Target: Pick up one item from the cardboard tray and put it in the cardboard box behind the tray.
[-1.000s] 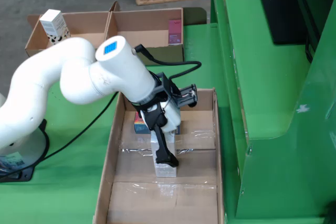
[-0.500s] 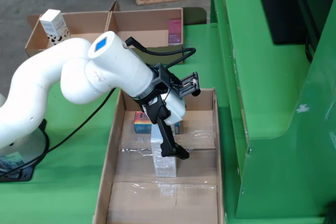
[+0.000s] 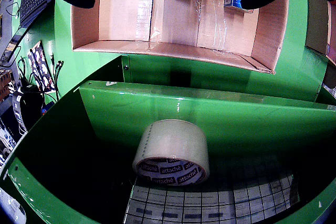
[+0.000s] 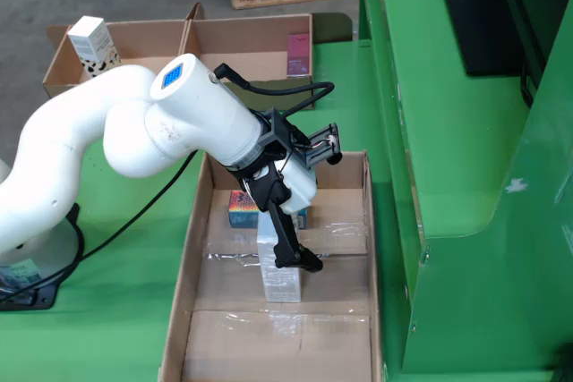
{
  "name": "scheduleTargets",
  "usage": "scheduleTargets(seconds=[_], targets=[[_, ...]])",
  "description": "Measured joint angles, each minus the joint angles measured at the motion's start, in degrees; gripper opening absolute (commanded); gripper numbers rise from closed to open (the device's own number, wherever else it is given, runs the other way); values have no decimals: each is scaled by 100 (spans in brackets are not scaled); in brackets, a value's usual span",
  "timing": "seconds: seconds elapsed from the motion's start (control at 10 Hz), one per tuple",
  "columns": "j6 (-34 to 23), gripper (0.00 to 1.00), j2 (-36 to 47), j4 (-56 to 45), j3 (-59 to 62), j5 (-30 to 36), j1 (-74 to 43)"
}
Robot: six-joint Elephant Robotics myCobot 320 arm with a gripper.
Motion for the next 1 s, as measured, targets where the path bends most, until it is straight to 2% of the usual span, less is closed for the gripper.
scheduleTargets(seconds=[0.3, 0.6, 1.0], targets=[[-25, 100, 0, -18, 0, 8, 0], [-34, 100, 44, -562, 0, 140, 0], [-43, 100, 659, -1722, 0, 624, -71]])
